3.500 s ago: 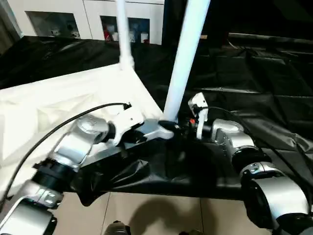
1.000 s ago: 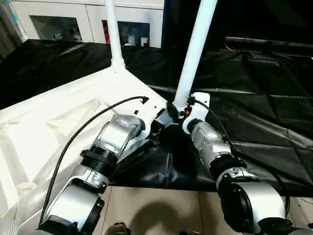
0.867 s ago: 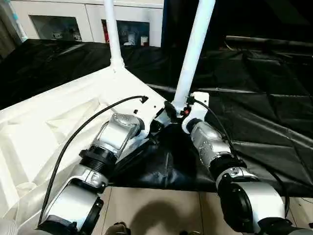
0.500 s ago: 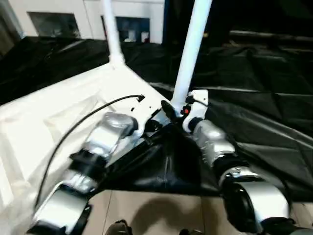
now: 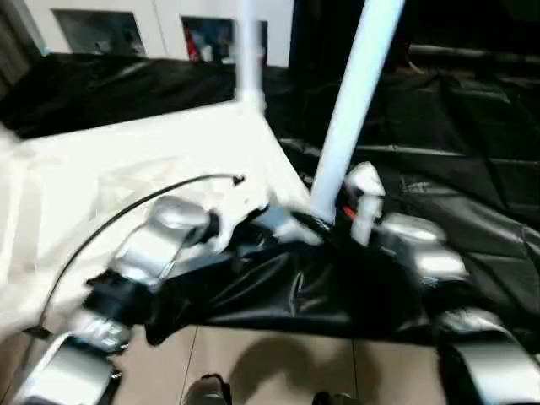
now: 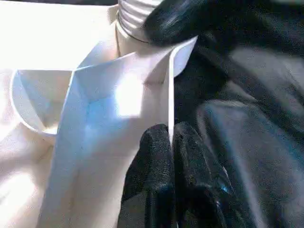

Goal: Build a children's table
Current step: Insert table leg to table base

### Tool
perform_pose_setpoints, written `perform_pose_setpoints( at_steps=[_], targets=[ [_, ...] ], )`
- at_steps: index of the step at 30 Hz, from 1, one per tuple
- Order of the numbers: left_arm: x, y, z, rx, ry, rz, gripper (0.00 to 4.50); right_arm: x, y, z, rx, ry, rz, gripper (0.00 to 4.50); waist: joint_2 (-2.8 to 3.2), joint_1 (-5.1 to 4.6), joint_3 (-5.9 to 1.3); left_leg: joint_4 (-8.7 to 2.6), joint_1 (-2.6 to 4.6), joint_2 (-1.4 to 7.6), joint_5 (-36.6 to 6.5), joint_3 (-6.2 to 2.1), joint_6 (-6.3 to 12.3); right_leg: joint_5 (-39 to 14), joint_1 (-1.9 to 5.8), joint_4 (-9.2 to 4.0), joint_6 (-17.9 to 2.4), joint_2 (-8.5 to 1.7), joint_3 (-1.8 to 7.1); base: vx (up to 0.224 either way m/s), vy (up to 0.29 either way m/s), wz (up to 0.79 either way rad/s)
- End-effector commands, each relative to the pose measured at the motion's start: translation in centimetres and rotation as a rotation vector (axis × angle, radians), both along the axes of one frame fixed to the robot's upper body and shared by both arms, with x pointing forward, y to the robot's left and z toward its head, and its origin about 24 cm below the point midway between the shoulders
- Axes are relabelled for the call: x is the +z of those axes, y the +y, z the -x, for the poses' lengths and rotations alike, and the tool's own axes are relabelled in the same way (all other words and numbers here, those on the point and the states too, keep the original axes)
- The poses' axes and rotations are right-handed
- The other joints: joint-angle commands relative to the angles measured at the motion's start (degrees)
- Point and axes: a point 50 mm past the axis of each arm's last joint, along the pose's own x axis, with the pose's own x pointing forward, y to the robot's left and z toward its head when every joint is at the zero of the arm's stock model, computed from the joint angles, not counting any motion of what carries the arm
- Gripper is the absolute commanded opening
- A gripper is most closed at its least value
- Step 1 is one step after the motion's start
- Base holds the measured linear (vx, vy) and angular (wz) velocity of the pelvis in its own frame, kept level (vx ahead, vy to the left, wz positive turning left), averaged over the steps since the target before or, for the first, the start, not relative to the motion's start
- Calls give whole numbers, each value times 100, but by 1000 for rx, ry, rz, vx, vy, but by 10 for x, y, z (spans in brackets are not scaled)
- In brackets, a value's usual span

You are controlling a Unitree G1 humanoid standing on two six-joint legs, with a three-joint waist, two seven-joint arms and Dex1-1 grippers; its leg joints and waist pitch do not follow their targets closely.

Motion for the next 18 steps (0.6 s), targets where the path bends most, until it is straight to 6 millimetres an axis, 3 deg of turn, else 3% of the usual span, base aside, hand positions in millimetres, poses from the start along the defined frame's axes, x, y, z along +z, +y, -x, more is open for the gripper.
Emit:
perform_pose_setpoints(
  at_steps=[1,4,8,12,18],
  targets=[
    [10,-9,6,-119,-30,41,0,6,0,5,89,-8,3,443,50,4,-506,-382,238,75,-1553,35,207,-919,377,-362,-1432,-224,180,-55,-4,2],
    [9,-2,5,-127,-24,16,0,4,-3,8,142,-14,80,443,42,8,-502,-383,243,71,-1591,39,122,-1149,339,-387,-1376,-234,196,0,0,0],
    [9,0,5,-136,-19,6,0,0,-4,9,161,-15,131,428,29,16,-515,-372,217,58,-1450,33,91,-1147,348,-375,-1331,-243,200,0,0,0],
    [8,0,5,-142,-19,6,0,-6,1,9,178,-32,210,388,19,19,-547,-340,197,44,-1220,33,147,-858,364,-332,-1378,-236,194,0,0,0],
    [7,-1,4,-134,-25,9,0,-8,8,8,163,-23,185,343,30,12,-568,-300,180,42,-1057,32,268,-481,376,-272,-1497,-213,179,0,0,0]
  ],
)
